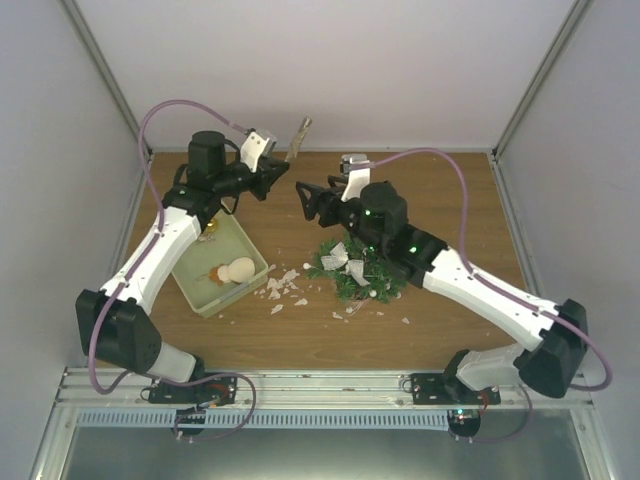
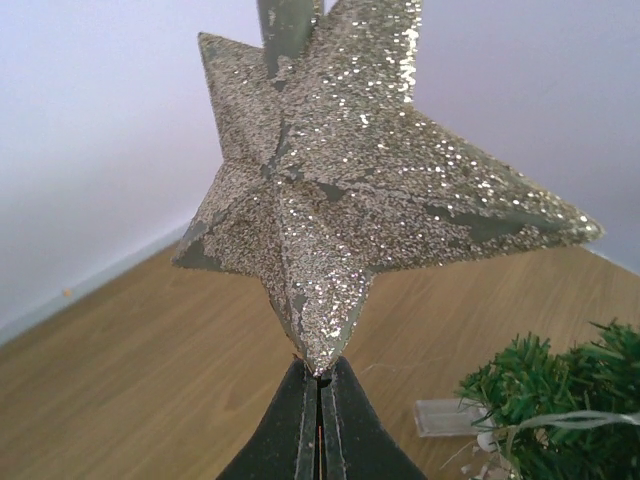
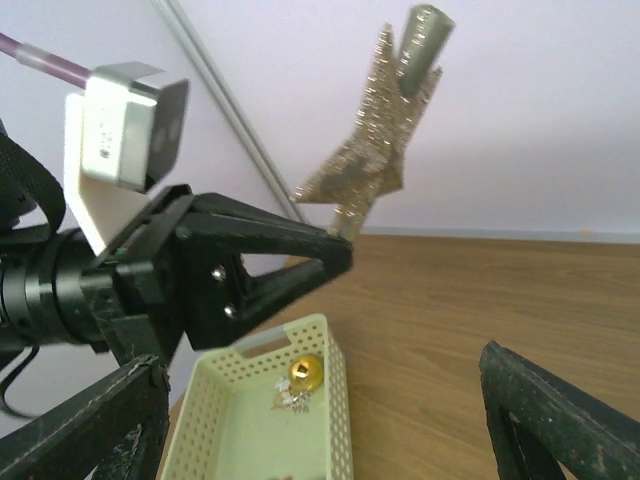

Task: Decorate the small christmas tree

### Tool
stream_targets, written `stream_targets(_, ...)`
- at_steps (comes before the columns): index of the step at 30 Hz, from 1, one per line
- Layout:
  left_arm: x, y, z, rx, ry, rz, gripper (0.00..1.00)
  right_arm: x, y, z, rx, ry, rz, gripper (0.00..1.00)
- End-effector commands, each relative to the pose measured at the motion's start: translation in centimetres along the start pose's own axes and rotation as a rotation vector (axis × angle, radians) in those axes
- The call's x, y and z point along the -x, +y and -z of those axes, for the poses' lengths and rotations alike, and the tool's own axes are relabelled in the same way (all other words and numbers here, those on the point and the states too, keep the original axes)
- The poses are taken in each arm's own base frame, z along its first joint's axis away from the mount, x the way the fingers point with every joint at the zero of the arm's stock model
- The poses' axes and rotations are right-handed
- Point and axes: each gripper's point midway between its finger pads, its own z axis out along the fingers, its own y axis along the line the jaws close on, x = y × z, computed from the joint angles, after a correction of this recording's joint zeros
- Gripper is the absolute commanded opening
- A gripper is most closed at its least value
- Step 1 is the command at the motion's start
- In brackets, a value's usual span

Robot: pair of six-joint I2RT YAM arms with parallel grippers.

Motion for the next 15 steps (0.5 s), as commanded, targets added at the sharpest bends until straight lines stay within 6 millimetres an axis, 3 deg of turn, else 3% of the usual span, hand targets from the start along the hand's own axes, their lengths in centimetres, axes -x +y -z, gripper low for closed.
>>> stream_targets(1, 2.8, 1.0, -0.2, 0.098, -0.096, 0.064, 0.0, 2.3, 0.4, -1.5, -0.069, -0.145, -0.024, 0.85)
stream_targets(6, 4.8, 0.1, 0.7, 0.184, -0.186, 0.049, 0.0, 2.4, 0.1, -2.5, -0.131, -0.185, -0.025, 0.85)
stream_targets(15, 4.6, -1.2, -1.2, 0.26, -0.161, 0.051, 0.0, 2.3, 0.3, -4.8, -0.183, -0.21, -0.032, 0.85)
